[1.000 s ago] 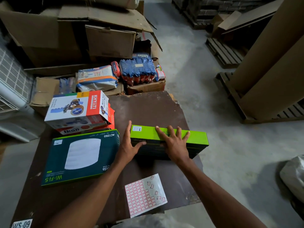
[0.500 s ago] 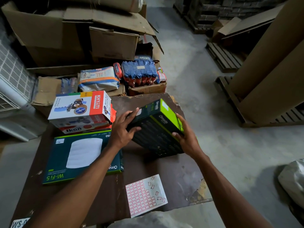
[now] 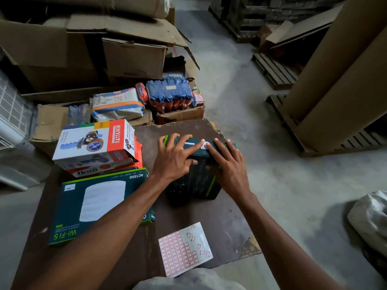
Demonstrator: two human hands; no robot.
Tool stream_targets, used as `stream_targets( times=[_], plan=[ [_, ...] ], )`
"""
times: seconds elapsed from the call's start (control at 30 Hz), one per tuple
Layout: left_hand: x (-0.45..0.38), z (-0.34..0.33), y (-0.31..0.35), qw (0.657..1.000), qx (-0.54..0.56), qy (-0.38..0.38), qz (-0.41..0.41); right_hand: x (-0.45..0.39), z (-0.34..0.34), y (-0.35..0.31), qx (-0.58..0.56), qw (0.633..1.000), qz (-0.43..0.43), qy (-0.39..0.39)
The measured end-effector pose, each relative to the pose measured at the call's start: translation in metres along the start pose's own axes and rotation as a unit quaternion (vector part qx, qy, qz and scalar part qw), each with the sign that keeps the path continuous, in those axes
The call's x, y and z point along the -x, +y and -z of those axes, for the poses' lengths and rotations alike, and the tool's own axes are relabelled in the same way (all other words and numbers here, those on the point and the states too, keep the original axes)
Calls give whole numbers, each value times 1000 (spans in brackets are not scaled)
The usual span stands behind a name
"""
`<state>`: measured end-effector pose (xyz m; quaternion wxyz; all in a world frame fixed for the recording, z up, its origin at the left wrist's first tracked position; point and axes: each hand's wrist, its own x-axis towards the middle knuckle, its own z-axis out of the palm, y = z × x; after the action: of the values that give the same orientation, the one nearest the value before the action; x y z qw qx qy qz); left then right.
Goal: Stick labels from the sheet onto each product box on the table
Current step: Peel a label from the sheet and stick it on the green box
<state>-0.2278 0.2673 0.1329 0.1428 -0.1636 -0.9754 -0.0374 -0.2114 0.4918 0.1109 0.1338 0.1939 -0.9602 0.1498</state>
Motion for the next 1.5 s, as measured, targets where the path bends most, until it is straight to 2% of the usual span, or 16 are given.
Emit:
stream_targets(
  times=[0.2, 0.3, 0.37, 0.43, 0.5, 0.6, 0.73, 0.93, 1.23, 1.5],
  plan=[
    [8, -2, 8, 999, 20, 17, 22, -3, -9, -4, 14, 998, -12, 56],
    [6, 0, 10, 995, 83, 38, 43, 16, -17, -24, 37, 985, -22, 164],
    [6, -1, 10, 991, 115, 42, 52, 43, -32, -43, -1, 977, -2, 211],
    [8, -3, 10, 991, 116, 49, 50, 77, -57, -57, -63, 989, -4, 132],
    [10, -6, 9, 990, 121, 53, 51, 109, -88, -56, -112, 991, -70, -13],
    [10, -6, 10, 989, 126, 57, 56, 142, -121, -45, -141, 959, -162, -183],
    [9, -7, 10, 987, 137, 55, 61, 168, -145, -47, -91, 926, -162, -329],
    [12, -2, 13, 982, 172, 43, 71, 176, -170, -58, -58, 907, -160, -386],
    [22, 3, 14, 979, 190, 33, 71, 183, -190, -66, -58, 918, -194, -342],
    [21, 1, 14, 978, 195, 32, 71, 182, -193, -59, -47, 923, -147, -353]
  ],
)
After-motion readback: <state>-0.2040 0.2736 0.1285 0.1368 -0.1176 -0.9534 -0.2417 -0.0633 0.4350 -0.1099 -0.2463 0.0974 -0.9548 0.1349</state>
